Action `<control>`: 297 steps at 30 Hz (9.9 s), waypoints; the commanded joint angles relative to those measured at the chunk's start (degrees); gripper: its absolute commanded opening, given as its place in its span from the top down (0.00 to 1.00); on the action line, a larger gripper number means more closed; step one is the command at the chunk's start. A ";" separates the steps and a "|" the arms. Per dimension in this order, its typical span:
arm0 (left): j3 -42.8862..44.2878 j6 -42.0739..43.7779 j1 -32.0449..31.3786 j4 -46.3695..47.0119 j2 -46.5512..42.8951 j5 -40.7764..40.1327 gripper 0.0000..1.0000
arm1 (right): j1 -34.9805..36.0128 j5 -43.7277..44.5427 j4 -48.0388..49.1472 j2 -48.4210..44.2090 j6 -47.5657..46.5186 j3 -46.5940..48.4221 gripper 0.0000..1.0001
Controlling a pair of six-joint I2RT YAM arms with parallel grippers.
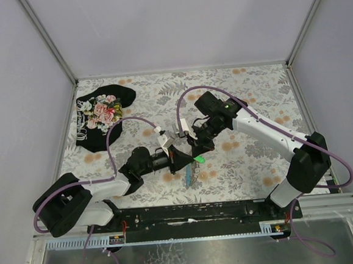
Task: Remove the keys from the keyring
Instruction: Remove the key from the keyring.
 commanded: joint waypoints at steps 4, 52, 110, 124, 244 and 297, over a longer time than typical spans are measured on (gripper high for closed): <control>0.49 2.25 -0.37 0.31 -0.34 -1.11 1.00 | 0.43 -0.47 1.47 -1.61 2.62 0.59 1.00; -5.57 2.91 -1.38 6.18 -4.14 -8.23 1.00 | -8.47 -3.21 0.27 0.91 11.98 5.24 1.00; 3.53 1.09 -2.93 8.16 6.43 -11.13 0.72 | -3.11 1.94 2.08 0.99 10.52 3.54 1.00; 5.08 2.40 -2.93 5.59 7.66 -8.73 1.00 | -3.18 3.04 2.21 0.65 10.96 3.58 1.00; -5.50 7.67 -1.87 25.23 -5.63 -10.65 1.00 | -10.05 -23.30 9.90 -3.50 -18.18 -6.97 0.63; -8.91 4.35 0.94 13.44 -12.75 -8.24 0.56 | 4.27 19.32 -12.27 -1.05 -15.91 7.64 1.00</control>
